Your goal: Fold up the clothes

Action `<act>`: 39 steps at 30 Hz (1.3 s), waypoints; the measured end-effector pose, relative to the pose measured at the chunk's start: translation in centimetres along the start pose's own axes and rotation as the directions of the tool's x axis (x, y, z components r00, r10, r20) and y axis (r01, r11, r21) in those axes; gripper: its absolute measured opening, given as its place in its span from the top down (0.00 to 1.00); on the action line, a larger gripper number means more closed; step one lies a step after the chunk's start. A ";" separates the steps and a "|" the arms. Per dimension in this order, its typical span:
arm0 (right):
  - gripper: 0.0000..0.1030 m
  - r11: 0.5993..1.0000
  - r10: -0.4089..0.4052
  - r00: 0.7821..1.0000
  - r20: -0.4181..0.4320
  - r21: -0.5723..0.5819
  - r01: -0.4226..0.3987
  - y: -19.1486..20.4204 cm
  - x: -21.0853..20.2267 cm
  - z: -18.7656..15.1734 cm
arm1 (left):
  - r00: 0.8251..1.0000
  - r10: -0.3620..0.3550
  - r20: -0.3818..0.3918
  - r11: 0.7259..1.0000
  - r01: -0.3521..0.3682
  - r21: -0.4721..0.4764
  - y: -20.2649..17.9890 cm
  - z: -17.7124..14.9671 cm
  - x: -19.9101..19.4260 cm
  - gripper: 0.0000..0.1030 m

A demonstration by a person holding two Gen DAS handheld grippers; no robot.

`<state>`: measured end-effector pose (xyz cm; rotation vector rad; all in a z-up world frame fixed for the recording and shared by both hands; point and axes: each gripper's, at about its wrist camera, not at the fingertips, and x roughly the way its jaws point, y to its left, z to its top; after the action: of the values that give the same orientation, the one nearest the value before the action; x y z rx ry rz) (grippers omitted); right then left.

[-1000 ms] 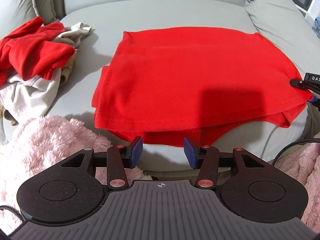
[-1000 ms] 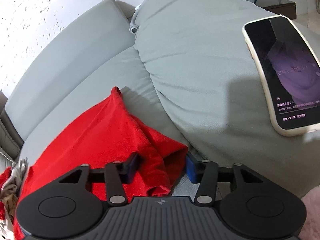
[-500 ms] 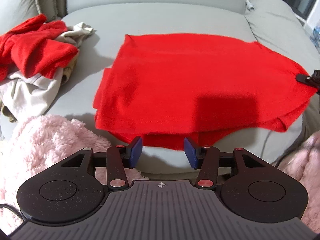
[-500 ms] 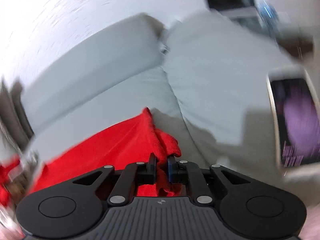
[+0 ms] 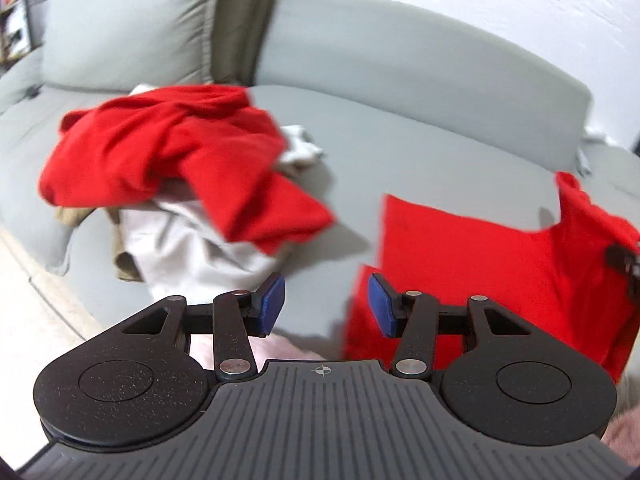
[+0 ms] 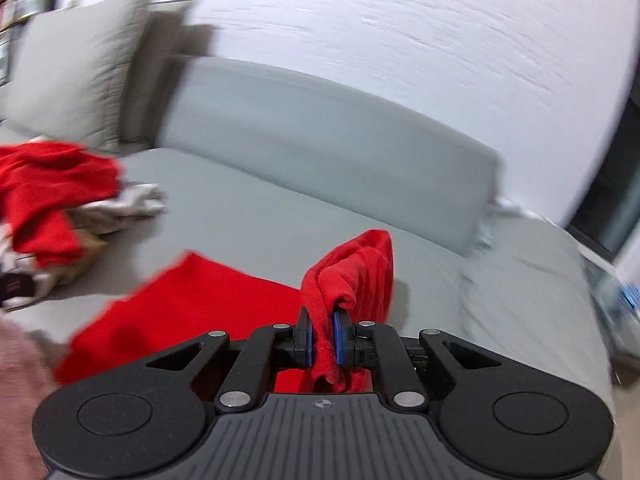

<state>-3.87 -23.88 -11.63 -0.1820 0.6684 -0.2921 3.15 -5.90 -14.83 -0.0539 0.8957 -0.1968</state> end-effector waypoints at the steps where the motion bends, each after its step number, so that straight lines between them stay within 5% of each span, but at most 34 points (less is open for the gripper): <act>1: 0.89 1.000 0.020 1.000 -0.007 -0.017 -0.020 1.3 0.3 0.1 | 1.000 -0.011 -0.025 1.000 0.010 -0.025 0.7 -0.2 0.6 0.49; 8: 0.89 0.987 0.114 0.963 -0.245 -0.079 -0.137 8.3 5.2 -1.8 | 0.992 -0.068 -0.109 0.994 0.058 -0.094 3.4 -0.6 2.7 0.48; 14: 0.89 0.984 0.171 0.962 -0.214 0.087 -0.156 6.1 4.7 -0.1 | 0.990 -0.091 -0.104 0.990 0.078 -0.121 3.7 -0.8 3.0 0.47; 18: 0.89 0.945 0.243 0.960 -0.141 0.257 -0.202 3.8 3.8 2.3 | 0.990 -0.093 -0.103 0.990 0.081 -0.119 3.5 -0.8 3.1 0.46; 33: 0.89 0.937 0.349 0.928 -0.134 0.051 -0.345 8.9 4.1 2.5 | 0.989 -0.113 -0.098 0.984 0.098 -0.146 4.2 -0.9 3.1 0.46; 37: 0.70 0.915 0.393 0.890 -0.230 0.003 -0.403 9.6 4.5 2.2 | 0.990 -0.098 -0.104 0.989 0.085 -0.124 3.8 -0.9 3.2 0.46; 39: 0.52 0.883 0.458 0.851 -0.257 0.023 -0.468 9.2 4.0 2.1 | 0.990 -0.098 -0.103 0.988 0.084 -0.126 4.0 -0.9 3.1 0.46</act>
<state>2.31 -16.29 -14.75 -0.0155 0.9524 0.1700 4.92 -2.58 -18.23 -0.1992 1.0142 -0.2320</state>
